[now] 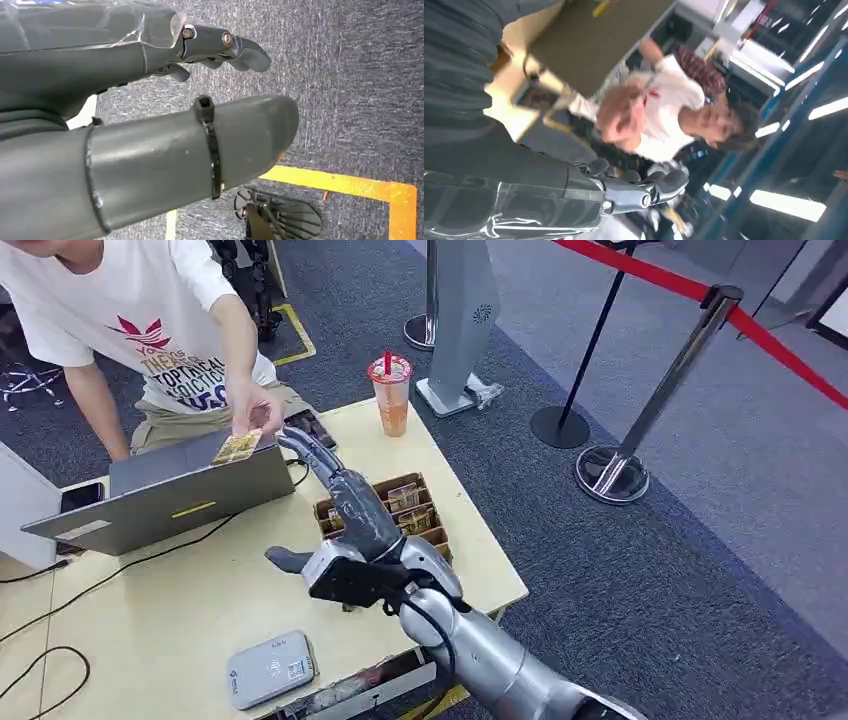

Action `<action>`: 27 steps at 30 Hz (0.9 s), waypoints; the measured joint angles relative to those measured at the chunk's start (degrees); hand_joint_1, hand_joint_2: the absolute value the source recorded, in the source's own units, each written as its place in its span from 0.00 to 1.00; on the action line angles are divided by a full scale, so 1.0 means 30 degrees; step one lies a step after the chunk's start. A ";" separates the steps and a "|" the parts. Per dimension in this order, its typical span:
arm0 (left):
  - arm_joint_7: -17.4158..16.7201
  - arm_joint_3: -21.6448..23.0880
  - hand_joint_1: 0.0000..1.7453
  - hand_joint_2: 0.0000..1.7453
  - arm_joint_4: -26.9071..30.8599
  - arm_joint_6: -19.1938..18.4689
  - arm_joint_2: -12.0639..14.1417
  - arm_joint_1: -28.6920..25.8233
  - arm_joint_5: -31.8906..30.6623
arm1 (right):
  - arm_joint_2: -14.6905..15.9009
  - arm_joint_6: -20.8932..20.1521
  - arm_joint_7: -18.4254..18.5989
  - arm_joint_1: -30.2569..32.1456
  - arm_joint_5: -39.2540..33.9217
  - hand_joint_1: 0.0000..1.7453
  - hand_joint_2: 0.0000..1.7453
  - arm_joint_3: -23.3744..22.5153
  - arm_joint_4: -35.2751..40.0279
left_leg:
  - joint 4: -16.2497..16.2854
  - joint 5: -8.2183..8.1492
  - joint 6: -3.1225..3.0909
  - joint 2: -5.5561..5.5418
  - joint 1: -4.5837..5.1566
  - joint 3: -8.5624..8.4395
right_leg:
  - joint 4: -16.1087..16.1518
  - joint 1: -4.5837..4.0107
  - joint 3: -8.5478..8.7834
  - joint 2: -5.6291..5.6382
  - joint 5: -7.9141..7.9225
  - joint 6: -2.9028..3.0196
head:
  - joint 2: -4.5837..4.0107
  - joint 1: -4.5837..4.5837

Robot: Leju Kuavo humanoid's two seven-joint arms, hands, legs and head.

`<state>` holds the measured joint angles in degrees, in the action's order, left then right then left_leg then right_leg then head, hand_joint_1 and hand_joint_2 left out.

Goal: Pass the card to the sensor for recognition and then transmit it.

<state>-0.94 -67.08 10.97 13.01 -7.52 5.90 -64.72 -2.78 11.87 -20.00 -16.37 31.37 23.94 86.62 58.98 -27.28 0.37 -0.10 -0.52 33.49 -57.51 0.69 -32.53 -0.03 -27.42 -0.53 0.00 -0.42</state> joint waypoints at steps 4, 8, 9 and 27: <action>0.0000 0.0007 0.00 0.00 0.0000 0.0014 -0.0007 0.0025 -0.0029 | 0.0080 0.1750 0.0015 -0.0821 0.2027 0.00 1.00 0.0574 -0.0749 | 0.0000 0.0001 0.0001 -0.0001 -0.0001 0.0000 | 0.0000 0.0000 0.0000 -0.0001 0.0000 0.0000 | 0.0000 0.0007; -0.0007 0.0022 0.00 0.00 0.0000 0.0065 -0.0066 0.0101 -0.0058 | 0.0182 0.3154 -0.0168 -0.1388 0.3065 0.00 1.00 0.0954 -0.1523 | 0.0000 0.0001 0.0002 -0.0001 0.0000 0.0001 | 0.0000 0.0000 0.0000 -0.0002 0.0000 0.0000 | 0.0000 0.0000; -0.0015 0.0029 0.00 0.00 0.0000 0.0065 -0.0087 0.0110 -0.0065 | 0.0197 0.3407 -0.0211 -0.1499 0.3189 0.00 1.00 0.1004 -0.1689 | 0.0000 0.0001 0.0002 -0.0001 0.0000 0.0001 | 0.0000 0.0000 0.0000 -0.0001 0.0000 0.0000 | 0.0000 0.0007; -0.0058 0.0066 0.00 0.00 0.0000 0.0291 -0.0146 0.0117 -0.0073 | 0.0561 0.5477 -0.0299 -0.2543 0.3545 0.08 1.00 0.1639 -0.3919 | 0.0000 0.0002 0.0003 -0.0003 -0.0003 0.0001 | 0.0000 0.0000 -0.0001 -0.0003 0.0000 0.0000 | 0.0000 0.0000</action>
<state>-1.11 -66.88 10.97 13.88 -7.96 6.25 -64.94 -1.09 28.31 -20.90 -24.00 42.01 28.85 74.86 58.98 -27.27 0.38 -0.10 -0.53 33.50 -57.51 0.69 -32.53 -0.04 -27.42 -0.53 0.00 -0.42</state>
